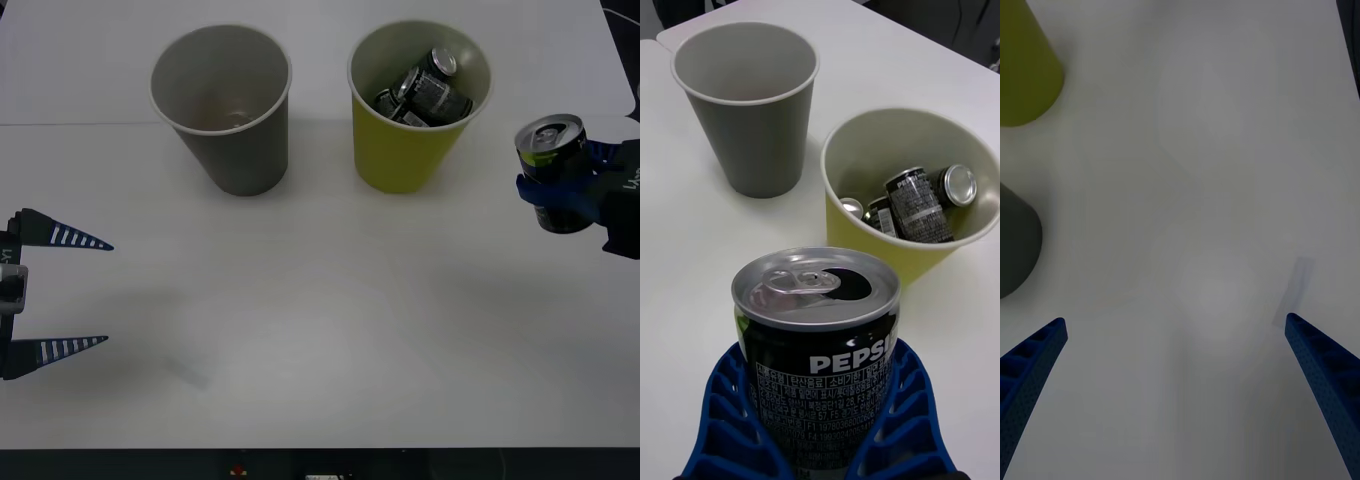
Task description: Put the can into the green bin and the plastic bottle into the gray bin
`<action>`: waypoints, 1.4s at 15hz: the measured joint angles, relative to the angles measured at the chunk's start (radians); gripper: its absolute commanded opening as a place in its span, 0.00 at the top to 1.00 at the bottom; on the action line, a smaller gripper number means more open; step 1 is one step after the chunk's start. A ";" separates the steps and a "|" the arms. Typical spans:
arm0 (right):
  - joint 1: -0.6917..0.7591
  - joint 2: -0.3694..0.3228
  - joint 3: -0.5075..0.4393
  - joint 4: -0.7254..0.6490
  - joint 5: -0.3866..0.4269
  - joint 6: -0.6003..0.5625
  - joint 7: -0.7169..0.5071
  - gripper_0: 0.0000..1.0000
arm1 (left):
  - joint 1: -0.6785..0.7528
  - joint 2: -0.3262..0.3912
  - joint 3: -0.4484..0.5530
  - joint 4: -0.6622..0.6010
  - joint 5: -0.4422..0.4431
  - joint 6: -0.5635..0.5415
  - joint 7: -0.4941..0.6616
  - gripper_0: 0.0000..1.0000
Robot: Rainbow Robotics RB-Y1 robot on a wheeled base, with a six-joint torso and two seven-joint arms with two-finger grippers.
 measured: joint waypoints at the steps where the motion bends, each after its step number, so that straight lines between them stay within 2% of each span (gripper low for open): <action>1: -0.067 0.000 0.055 0.041 0.044 0.000 -0.017 1.00 | 0.000 0.000 0.000 0.000 0.000 0.000 0.000 0.00; 5: -0.306 0.001 0.174 0.265 0.121 0.000 -0.010 1.00 | 0.000 0.000 0.000 0.000 0.000 0.000 0.000 0.00; 9: -0.518 0.018 0.265 0.461 0.238 0.000 -0.011 1.00 | 0.000 0.000 0.000 0.000 0.000 0.000 0.000 0.00; 16: -0.752 0.119 0.349 0.781 0.473 0.000 -0.008 1.00 | 0.000 0.000 0.000 0.000 0.000 0.000 0.000 0.00; 18: -0.785 0.138 0.364 0.852 0.512 0.000 0.001 1.00 | 0.000 0.000 0.000 0.000 0.000 0.000 0.000 0.00; 21: -0.824 0.138 0.406 0.951 0.524 0.000 0.003 1.00 | 0.000 0.000 0.000 0.000 0.000 0.000 0.000 0.00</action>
